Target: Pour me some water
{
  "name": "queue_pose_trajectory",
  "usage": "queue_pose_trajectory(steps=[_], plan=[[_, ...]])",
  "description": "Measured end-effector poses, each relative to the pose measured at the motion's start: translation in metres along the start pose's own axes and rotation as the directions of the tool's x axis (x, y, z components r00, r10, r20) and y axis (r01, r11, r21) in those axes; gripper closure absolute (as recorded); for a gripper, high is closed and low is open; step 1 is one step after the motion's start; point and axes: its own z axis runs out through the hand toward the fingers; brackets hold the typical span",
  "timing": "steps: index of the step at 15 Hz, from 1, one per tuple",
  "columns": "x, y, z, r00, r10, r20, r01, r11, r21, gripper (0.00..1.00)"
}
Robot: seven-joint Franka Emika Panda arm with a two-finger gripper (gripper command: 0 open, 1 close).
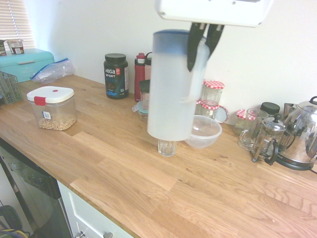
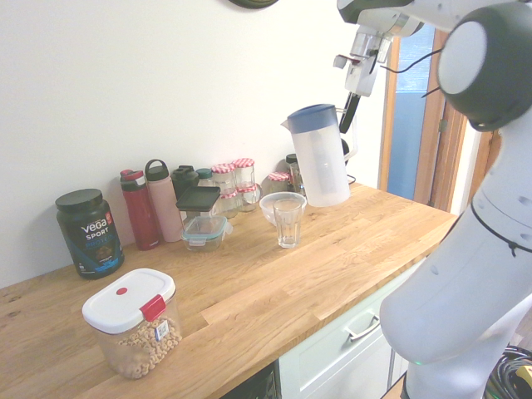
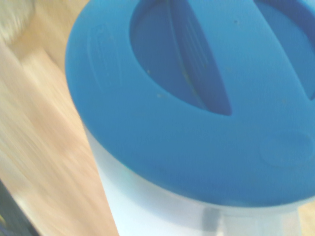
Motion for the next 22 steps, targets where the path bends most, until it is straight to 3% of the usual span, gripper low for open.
queue_pose_trajectory(steps=[2, 5, 8, 10, 12, 17, 22], plan=[[-0.031, -0.037, -0.004, 0.994, 0.104, -0.034, -0.104, 0.995, 0.012, 1.00], [-0.054, -0.118, 0.024, 0.964, 0.252, -0.080, -0.249, 0.967, 0.050, 1.00], [-0.068, -0.207, 0.083, 0.918, 0.366, -0.151, -0.356, 0.930, 0.091, 1.00], [-0.076, -0.240, 0.134, 0.879, 0.420, -0.227, -0.406, 0.907, 0.107, 1.00], [-0.082, -0.254, 0.181, 0.833, 0.454, -0.317, -0.446, 0.889, 0.103, 1.00], [-0.070, -0.312, 0.224, 0.712, 0.420, -0.563, -0.479, 0.876, 0.048, 1.00], [-0.055, -0.331, 0.254, 0.744, 0.460, -0.485, -0.524, 0.852, 0.006, 1.00]])
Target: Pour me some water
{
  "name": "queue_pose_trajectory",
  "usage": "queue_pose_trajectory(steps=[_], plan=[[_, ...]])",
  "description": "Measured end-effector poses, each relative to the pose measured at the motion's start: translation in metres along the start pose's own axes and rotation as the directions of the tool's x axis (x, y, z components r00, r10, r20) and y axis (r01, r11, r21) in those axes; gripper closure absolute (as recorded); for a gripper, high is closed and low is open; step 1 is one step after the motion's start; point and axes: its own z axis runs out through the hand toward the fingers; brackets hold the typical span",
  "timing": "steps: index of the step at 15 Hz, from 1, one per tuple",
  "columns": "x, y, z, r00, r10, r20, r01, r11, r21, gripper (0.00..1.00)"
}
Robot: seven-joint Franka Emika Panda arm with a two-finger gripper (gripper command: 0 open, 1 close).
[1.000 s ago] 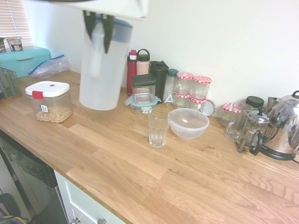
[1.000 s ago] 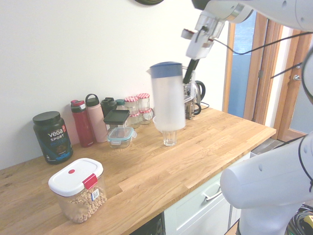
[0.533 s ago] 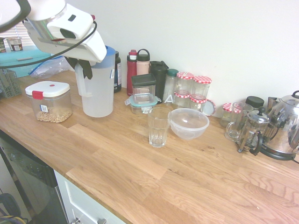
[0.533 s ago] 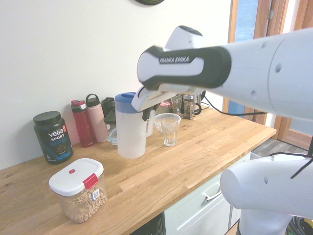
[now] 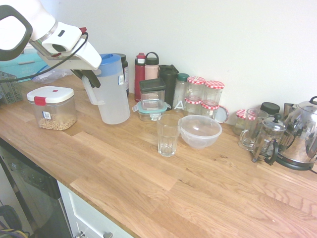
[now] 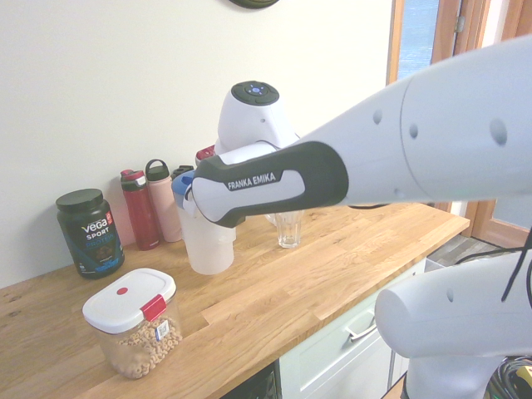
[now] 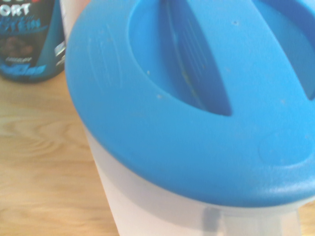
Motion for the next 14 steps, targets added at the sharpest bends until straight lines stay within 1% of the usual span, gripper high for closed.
queue_pose_trajectory(steps=[3, 6, 11, 12, 14], plan=[[0.007, -0.009, 0.002, 0.999, 0.007, 0.036, -0.007, 1.000, 0.001, 1.00], [0.000, -0.021, 0.015, 0.998, 0.007, 0.070, -0.006, 1.000, -0.013, 1.00], [-0.019, -0.036, 0.036, 0.996, -0.016, 0.083, 0.018, 1.000, -0.020, 1.00], [-0.021, -0.039, 0.039, 0.996, -0.017, 0.085, 0.019, 1.000, -0.022, 0.00], [-0.022, -0.043, 0.043, 0.996, -0.015, 0.091, 0.017, 1.000, -0.023, 0.00]])
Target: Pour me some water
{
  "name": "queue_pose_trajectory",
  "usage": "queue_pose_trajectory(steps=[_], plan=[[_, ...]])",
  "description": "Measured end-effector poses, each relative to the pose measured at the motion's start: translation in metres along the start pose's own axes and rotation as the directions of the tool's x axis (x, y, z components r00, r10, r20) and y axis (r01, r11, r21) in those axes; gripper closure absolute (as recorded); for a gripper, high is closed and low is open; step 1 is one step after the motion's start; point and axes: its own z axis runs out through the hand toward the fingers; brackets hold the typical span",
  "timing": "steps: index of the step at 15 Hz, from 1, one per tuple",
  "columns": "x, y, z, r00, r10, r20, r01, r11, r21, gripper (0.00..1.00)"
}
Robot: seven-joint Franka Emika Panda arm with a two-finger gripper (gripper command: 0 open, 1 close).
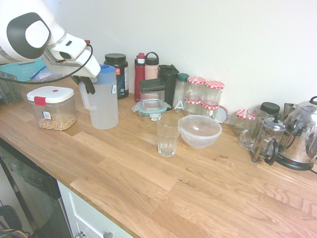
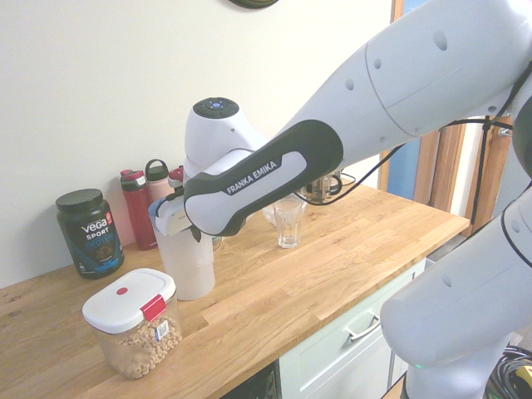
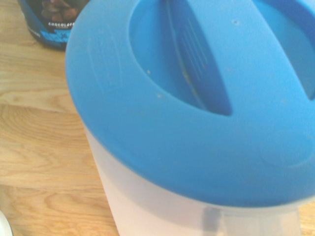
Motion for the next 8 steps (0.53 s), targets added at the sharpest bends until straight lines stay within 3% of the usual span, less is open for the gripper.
queue_pose_trajectory(steps=[8], plan=[[0.0096, -0.0033, -0.0094, 1.000, 0.003, 0.008, -0.003, 1.000, 0.019, 0.00]])
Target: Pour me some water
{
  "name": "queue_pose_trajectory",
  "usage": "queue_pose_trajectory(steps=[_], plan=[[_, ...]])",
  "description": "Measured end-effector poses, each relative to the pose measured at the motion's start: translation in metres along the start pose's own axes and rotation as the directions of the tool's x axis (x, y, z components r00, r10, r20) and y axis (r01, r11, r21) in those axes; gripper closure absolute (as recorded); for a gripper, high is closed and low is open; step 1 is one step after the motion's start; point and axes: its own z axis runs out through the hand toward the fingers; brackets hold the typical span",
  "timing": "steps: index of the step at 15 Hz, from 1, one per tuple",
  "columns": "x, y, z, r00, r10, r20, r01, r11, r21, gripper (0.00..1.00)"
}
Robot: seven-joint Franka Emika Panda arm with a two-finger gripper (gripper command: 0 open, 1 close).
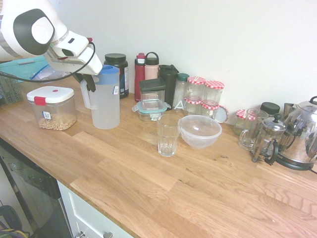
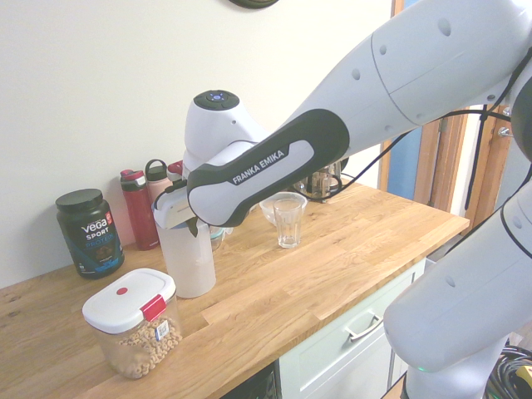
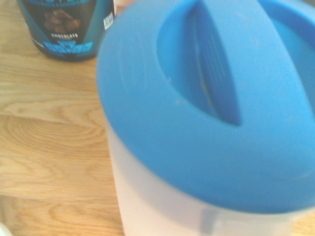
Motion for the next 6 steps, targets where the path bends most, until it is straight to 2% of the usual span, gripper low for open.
queue_pose_trajectory(steps=[3, 6], plan=[[0.001, 0.004, -0.020, 0.999, 0.010, 0.039, -0.010, 1.000, -0.004, 0.00], [0.002, 0.028, -0.063, 0.976, 0.036, 0.213, -0.026, 0.998, -0.053, 0.00]])
